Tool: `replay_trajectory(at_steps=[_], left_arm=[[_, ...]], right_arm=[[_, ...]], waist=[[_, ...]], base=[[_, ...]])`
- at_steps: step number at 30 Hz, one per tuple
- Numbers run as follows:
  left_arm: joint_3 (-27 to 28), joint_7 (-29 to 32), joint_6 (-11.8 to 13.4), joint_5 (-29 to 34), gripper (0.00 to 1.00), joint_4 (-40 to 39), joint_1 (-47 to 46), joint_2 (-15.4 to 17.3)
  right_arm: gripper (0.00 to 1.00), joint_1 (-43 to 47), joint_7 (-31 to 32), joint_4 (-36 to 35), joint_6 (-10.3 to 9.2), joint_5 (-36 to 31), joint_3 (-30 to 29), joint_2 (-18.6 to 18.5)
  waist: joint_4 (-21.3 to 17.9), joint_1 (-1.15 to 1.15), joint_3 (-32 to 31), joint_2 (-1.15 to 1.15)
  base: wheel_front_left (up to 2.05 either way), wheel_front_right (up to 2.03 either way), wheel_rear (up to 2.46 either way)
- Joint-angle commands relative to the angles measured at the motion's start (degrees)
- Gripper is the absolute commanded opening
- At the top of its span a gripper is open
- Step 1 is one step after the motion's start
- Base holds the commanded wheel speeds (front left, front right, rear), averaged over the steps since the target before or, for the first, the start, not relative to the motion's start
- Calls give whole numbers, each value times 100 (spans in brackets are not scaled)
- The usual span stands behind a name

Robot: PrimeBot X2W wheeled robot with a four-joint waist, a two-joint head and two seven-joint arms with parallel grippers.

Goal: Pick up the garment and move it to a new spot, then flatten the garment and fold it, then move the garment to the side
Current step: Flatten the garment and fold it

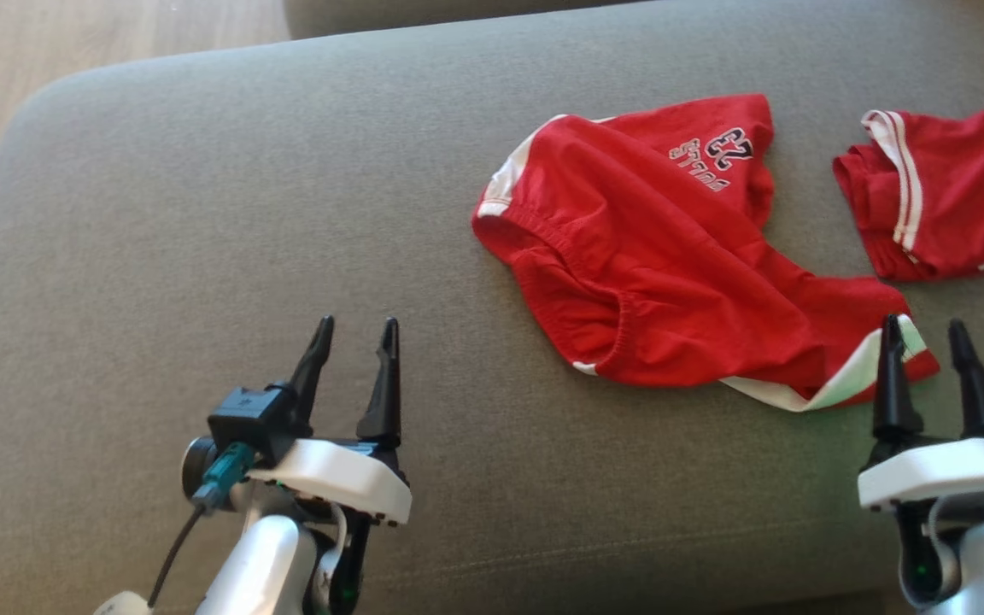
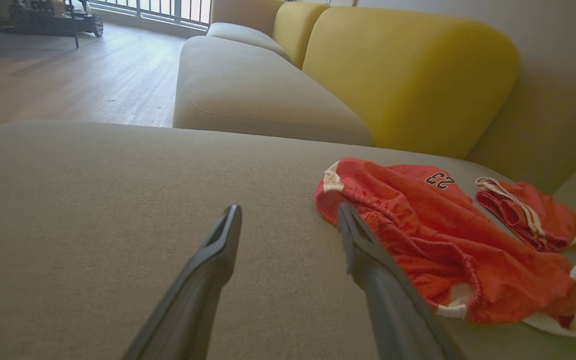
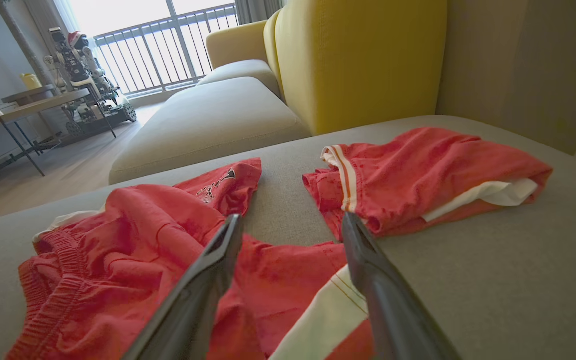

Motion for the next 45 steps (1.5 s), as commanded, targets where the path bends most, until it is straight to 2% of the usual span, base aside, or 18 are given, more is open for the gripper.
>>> replay_trajectory(at_steps=[1,3,6,12,14,17,22,26,32,33,34,40,45], left_arm=[[109,-70,-38,38,100,-177,-178,25],[-1,-70,-109,80,100,-163,-244,25],[-251,-70,-358,143,100,-66,-403,25],[-994,-70,-807,1304,100,603,-981,99],[-1253,-70,-1001,1453,100,881,-1150,126],[-1586,-70,-1137,1653,100,1289,-1432,203],[-1801,-70,-1163,1825,100,1857,-1789,258],[-1855,-70,-938,2036,100,2303,-2030,301],[-1875,-70,-876,1972,100,2451,-2173,248],[-1890,-70,-896,1951,42,2484,-2182,243],[-1902,-70,-915,1929,0,2505,-2194,237],[-1932,-70,-981,1802,0,2519,-2215,208],[-1621,-70,-973,1402,0,2128,-2126,195]], right_arm=[[100,-78,-53,-236,-1,20,208,-61],[100,-32,-53,-323,-1,-37,342,-61],[100,-20,-54,-437,-1,-68,433,-61],[100,-96,-54,-607,-1,99,467,-61],[100,-103,-54,-635,-1,127,482,-61],[100,-116,-54,-645,-1,176,481,-61],[100,-141,-54,-613,-1,328,477,-61],[100,-144,-54,-588,-1,376,483,-61],[100,-160,-54,-525,-1,412,465,-61],[100,-163,-54,-512,-1,409,463,-61],[100,-167,-54,-500,-1,404,464,-61],[100,-174,-54,-474,-1,386,454,-61],[100,-167,-54,-385,-1,306,422,-61]], waist=[[-67,0,34,0],[-171,0,77,0],[-363,0,154,0],[-773,0,328,0],[-902,0,365,0],[-1069,0,412,0],[-1264,0,461,0],[-1333,0,486,0],[-1372,0,499,0],[-1372,0,499,0],[-1371,0,499,0],[-1338,0,494,0],[-1174,0,436,0]], base=[[0,0,0],[0,0,0],[0,0,0],[0,0,0],[0,0,0],[0,0,0],[0,0,0],[0,0,0],[0,0,0],[0,0,0],[0,0,0],[0,0,0],[0,0,0]])
